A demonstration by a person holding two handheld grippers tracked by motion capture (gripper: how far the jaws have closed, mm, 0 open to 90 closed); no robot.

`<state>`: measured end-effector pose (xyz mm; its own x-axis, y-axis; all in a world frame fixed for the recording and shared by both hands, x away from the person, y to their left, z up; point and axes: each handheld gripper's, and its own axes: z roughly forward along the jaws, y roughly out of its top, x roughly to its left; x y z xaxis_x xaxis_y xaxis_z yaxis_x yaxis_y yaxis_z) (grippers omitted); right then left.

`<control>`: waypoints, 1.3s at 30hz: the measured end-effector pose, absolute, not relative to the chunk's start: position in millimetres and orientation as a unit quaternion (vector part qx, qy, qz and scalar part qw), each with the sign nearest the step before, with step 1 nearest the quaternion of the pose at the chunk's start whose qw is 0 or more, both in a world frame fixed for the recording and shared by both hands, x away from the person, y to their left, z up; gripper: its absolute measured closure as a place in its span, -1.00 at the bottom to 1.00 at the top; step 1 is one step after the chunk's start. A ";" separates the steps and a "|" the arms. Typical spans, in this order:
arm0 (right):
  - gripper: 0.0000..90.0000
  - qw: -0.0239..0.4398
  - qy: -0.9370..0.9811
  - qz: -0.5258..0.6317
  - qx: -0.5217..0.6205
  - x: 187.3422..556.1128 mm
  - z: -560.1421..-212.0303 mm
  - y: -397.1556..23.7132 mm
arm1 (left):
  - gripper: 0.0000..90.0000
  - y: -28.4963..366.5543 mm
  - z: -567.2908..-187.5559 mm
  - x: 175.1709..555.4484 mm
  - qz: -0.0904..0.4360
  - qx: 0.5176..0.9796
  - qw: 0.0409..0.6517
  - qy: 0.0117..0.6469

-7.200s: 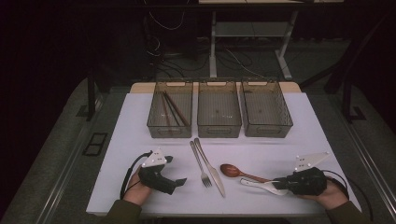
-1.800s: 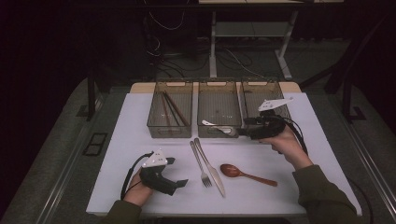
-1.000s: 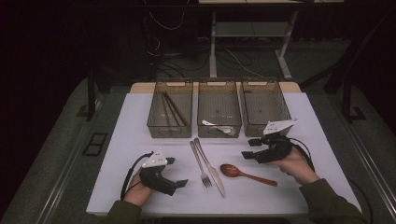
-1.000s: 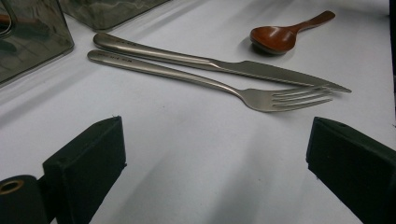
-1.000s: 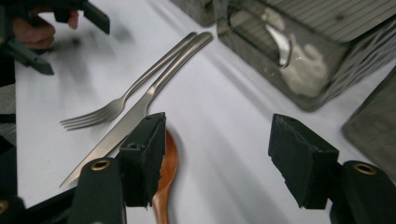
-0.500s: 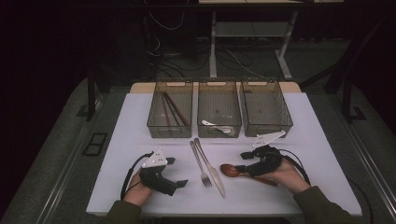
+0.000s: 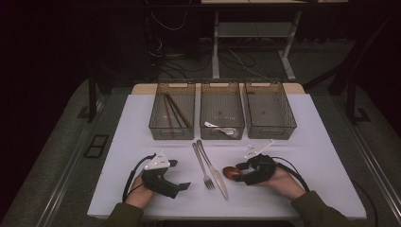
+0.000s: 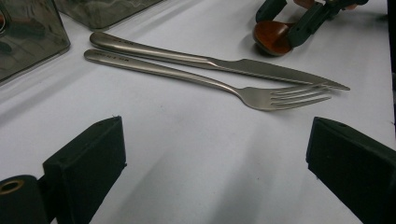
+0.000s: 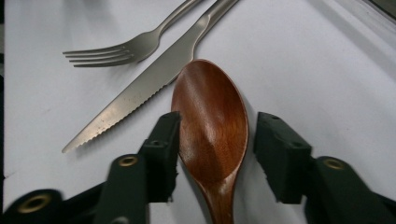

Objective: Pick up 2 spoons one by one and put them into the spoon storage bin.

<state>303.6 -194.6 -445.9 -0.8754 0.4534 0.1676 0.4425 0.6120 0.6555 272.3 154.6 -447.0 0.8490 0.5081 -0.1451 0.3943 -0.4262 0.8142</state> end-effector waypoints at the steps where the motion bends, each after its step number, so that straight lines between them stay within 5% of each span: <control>1: 0.19 0.011 0.899 0.361 0.246 302.8 -445.7 -193.8 | -0.92 154.5 -447.0 272.3 0.061 0.842 0.464 0.268; 17: 0.80 -0.020 0.909 0.358 0.215 298.0 -444.4 -189.2 | -0.92 154.0 -447.3 272.2 0.060 0.843 0.464 0.266; 39: 0.80 0.000 0.899 0.373 0.228 303.8 -432.4 -195.5 | -0.91 153.6 -447.9 272.4 0.058 0.845 0.462 0.265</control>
<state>303.8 -195.5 -432.4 -0.8958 0.4105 0.1703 0.4107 0.6181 0.6703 272.4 153.6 -447.9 0.8528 0.5015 -0.1460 0.3936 -0.4333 0.8108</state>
